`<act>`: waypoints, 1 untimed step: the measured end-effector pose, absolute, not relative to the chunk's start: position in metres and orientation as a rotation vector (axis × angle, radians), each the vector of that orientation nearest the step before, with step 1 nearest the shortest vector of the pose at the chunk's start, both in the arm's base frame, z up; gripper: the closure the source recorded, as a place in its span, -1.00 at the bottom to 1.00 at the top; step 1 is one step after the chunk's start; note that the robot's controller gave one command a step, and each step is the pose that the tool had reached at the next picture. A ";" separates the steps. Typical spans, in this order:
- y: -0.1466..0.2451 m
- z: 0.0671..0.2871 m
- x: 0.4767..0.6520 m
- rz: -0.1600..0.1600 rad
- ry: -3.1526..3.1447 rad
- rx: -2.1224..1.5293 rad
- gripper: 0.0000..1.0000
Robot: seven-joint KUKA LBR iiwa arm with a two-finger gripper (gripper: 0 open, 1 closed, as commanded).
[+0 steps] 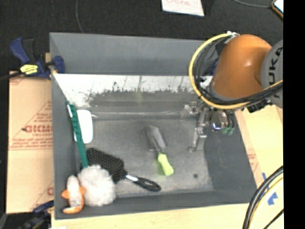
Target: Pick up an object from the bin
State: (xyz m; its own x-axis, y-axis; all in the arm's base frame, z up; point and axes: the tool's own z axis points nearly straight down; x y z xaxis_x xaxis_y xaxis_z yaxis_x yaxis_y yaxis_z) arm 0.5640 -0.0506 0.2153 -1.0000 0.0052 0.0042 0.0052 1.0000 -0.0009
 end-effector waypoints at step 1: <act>-0.051 0.220 0.565 0.004 -3.146 -0.005 -1.00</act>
Offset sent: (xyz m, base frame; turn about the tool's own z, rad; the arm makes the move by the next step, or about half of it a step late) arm 0.0095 0.0564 -0.1453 0.4014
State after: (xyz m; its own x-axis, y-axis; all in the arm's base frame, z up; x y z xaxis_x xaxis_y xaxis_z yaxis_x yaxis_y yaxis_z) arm 0.5654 -0.0506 0.2202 -1.0000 0.0029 -0.0040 0.0029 1.0000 -0.0023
